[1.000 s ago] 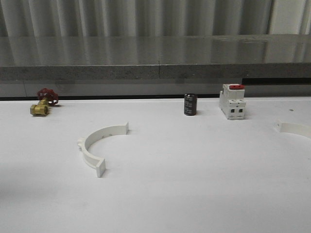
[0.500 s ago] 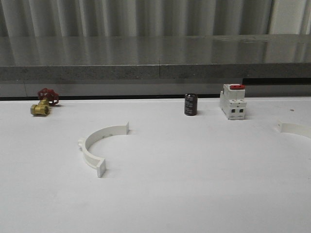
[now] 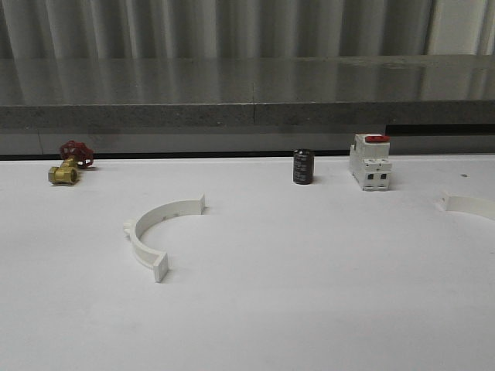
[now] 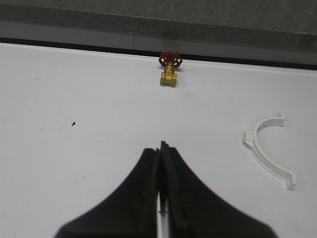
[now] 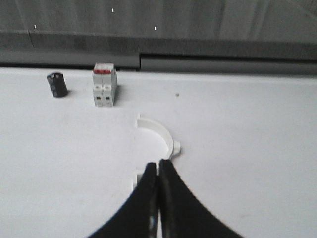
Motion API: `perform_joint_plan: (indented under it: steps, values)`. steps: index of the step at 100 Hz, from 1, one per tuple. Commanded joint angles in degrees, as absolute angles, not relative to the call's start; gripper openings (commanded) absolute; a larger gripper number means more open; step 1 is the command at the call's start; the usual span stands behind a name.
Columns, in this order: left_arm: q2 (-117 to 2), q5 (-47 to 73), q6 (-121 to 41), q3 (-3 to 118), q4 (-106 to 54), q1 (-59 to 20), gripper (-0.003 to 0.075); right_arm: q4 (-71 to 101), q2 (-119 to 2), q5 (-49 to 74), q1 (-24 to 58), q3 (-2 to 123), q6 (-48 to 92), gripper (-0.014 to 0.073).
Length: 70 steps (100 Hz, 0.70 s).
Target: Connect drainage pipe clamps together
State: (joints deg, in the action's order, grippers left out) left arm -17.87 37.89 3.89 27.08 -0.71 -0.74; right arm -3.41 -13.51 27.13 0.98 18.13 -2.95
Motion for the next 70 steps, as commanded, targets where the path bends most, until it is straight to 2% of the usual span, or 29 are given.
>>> perform_joint_plan:
  steps: [1, 27, 34, 53, 60, 70]
  values:
    - [-18.06, 33.72, 3.91, 28.38, -0.73, -0.70, -0.0021, -3.84, -20.26, 30.10, 1.00, 24.88, -2.64, -0.0067]
    - [-18.06, 33.36, 3.91, 28.38, -1.02, -0.70, -0.0021, -4.32, -39.62, 37.36, 1.00, 36.05, -2.64, -0.0042]
    - [-18.06, 33.25, 3.91, 28.38, -1.02, -0.70, -0.0021, -4.32, -44.42, 37.56, 1.00, 38.17, -2.69, 0.0050]
    - [-18.06, 33.02, 3.91, 28.38, -1.02, -0.70, -0.0021, -4.98, -55.97, 37.19, 0.42, 42.59, -2.69, 0.0433]
    - [-18.06, 33.02, 3.91, 28.38, -1.02, -0.70, -0.0021, -4.91, -59.83, 36.05, -0.75, 43.80, -3.04, 0.0486]
    - [-18.06, 33.02, 3.91, 28.38, -1.02, -0.70, -0.0021, -4.86, -65.83, 35.65, -3.18, 46.20, -3.90, 0.0488]
